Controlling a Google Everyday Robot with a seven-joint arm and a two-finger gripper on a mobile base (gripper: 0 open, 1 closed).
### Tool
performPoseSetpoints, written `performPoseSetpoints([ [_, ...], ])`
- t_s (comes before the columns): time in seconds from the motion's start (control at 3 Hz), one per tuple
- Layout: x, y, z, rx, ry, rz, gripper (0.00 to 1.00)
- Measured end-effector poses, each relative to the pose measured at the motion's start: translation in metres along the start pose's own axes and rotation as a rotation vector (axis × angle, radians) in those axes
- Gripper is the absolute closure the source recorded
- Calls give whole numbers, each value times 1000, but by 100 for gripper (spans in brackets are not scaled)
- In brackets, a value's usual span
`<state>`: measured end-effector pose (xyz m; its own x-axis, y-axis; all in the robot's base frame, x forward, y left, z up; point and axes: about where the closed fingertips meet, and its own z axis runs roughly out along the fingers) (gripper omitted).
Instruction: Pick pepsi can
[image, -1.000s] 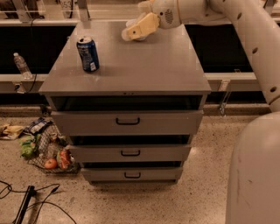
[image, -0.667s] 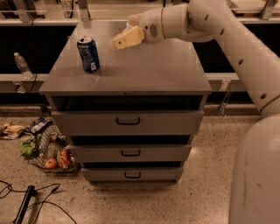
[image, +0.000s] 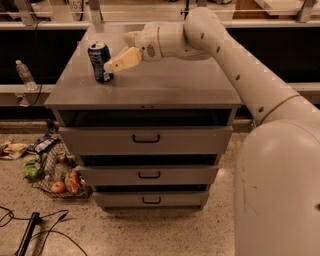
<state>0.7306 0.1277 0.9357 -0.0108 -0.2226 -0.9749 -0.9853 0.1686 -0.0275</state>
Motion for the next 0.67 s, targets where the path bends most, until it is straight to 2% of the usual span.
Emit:
performPoseSetpoints([
  [0.67, 26, -28, 41, 3, 23, 7, 0],
])
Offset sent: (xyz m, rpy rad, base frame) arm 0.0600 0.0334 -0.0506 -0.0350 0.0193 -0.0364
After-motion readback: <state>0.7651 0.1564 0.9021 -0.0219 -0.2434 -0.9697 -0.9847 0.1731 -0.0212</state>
